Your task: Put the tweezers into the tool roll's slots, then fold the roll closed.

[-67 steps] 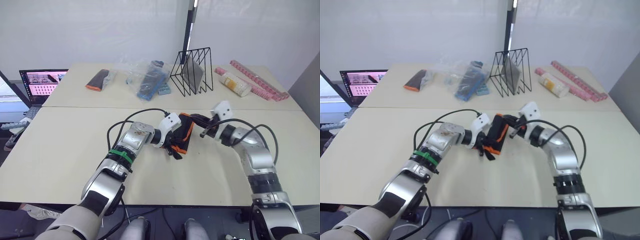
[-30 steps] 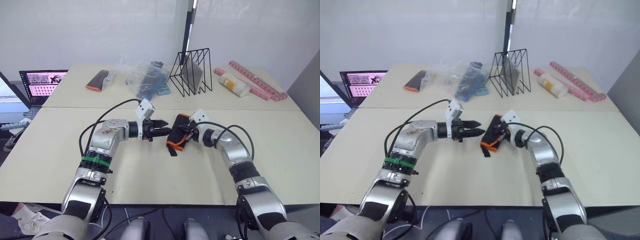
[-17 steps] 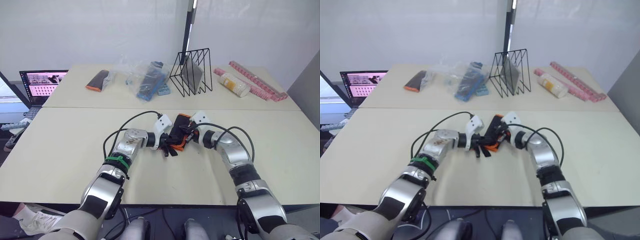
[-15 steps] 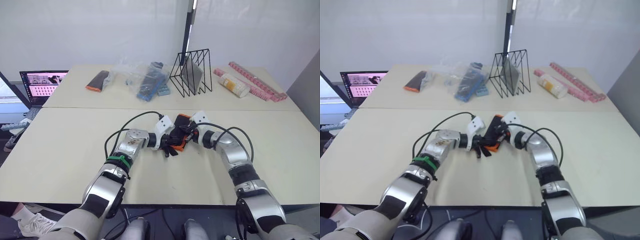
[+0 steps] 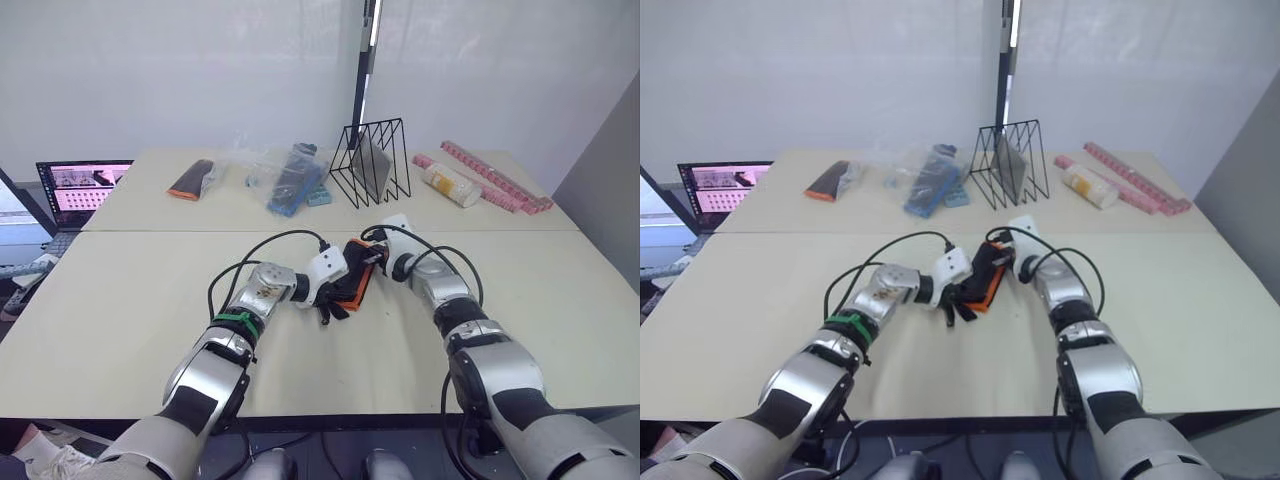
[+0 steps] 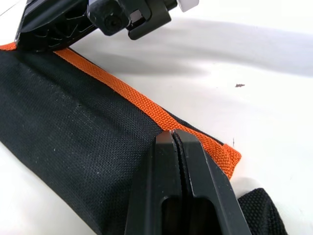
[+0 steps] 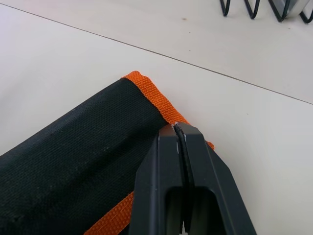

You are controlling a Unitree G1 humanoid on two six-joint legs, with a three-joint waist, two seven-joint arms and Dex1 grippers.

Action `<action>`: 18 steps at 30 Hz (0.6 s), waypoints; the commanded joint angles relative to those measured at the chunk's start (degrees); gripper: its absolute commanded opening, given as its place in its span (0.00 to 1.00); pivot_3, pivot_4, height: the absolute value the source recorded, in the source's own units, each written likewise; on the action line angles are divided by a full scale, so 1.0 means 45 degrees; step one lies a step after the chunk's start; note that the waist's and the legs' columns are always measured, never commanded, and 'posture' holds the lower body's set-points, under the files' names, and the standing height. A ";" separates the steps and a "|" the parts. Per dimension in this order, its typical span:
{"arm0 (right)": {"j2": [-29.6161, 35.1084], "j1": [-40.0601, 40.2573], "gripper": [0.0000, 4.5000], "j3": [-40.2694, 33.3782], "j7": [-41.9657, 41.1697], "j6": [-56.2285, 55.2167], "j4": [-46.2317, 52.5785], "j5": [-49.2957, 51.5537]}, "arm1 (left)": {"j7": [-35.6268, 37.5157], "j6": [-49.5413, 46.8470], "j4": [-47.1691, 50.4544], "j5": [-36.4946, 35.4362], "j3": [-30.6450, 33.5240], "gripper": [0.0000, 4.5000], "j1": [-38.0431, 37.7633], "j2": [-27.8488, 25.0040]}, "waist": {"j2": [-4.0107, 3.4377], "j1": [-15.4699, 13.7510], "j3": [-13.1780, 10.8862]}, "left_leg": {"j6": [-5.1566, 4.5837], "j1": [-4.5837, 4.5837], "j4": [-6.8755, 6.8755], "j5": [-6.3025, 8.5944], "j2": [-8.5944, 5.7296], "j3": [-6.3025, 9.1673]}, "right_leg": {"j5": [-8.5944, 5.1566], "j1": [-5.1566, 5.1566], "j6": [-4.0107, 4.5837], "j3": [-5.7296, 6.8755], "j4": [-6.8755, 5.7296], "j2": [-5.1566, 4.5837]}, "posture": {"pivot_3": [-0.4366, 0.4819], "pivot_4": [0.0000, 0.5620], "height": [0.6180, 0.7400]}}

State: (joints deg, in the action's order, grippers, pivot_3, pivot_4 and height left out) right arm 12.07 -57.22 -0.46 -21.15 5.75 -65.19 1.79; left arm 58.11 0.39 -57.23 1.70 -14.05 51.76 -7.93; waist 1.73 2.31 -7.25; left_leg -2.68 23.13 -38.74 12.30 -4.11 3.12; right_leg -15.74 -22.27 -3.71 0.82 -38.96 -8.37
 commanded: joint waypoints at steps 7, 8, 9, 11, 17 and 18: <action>0.0499 0.0115 0.00 -0.1439 -0.1552 -0.3255 0.2003 0.1300 | 0.0394 -0.0766 0.4258 -0.2480 0.2512 0.26 -0.1984 -0.1654 | -0.0043 0.0311 -0.0055 | 0.0022 0.0258 -0.0023 -0.0017 -0.0006 -0.0014 | 0.0007 -0.0244 0.0011 -0.0058 -0.0081 0.0003 | 0.48 0.27 0.56; 0.0722 0.0383 0.00 -0.1374 -0.1938 -0.3352 0.2670 0.1325 | 0.0519 -0.1250 0.5443 -0.2979 0.2828 0.34 -0.2310 -0.1983 | -0.0044 0.0367 -0.0055 | 0.0029 0.0326 -0.0022 -0.0023 -0.0006 -0.0019 | 0.0010 -0.0338 0.0015 -0.0072 -0.0101 0.0003 | 0.48 0.27 0.56; 0.1008 0.0675 0.06 -0.1237 -0.2192 -0.3421 0.3310 0.1198 | 0.0492 -0.1694 0.6491 -0.3411 0.3167 0.41 -0.2616 -0.2310 | -0.0049 0.0377 -0.0059 | 0.0038 0.0399 -0.0025 -0.0030 -0.0008 -0.0021 | 0.0011 -0.0432 0.0015 -0.0085 -0.0160 -0.0002 | 0.48 0.27 0.56; 0.1602 0.1286 0.19 -0.1041 -0.2974 -0.3078 0.4650 0.1230 | -0.0063 -0.2568 0.8099 -0.4187 0.4135 0.56 -0.3148 -0.2977 | -0.0056 0.0343 -0.0074 | 0.0054 0.0472 -0.0026 -0.0040 -0.0006 -0.0016 | 0.0011 -0.0504 0.0016 -0.0074 -0.0227 0.0000 | 0.48 0.27 0.56; 0.3456 0.3368 0.64 -0.1786 -0.4316 -0.1377 0.8243 0.2314 | -0.1871 -0.2980 1.1014 -0.4810 0.7236 1.00 -0.6376 -0.5238 | -0.0134 0.0274 -0.0130 | 0.0015 0.0488 -0.0025 -0.0016 -0.0020 -0.0016 | 0.0010 -0.0492 0.0016 -0.0076 -0.0069 -0.0009 | 0.48 0.27 0.56; 0.3788 0.3819 0.73 -0.1937 -0.4548 -0.1248 0.8652 0.2492 | -0.1980 -0.3004 1.1329 -0.4875 0.7758 1.00 -0.7130 -0.5594 | -0.0144 0.0260 -0.0137 | 0.0013 0.0473 -0.0020 -0.0015 -0.0017 -0.0017 | 0.0010 -0.0474 0.0016 -0.0075 -0.0061 -0.0007 | 0.48 0.27 0.56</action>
State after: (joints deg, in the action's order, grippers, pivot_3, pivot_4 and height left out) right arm 27.08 -41.32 -6.52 -39.97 -1.02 -30.69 10.65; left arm 50.50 -12.84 -9.09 -18.84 16.42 22.57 -31.25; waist 1.08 3.48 -7.87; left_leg -2.62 25.24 -38.80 12.24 -4.19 3.04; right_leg -15.70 -24.42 -3.64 0.49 -39.21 -8.39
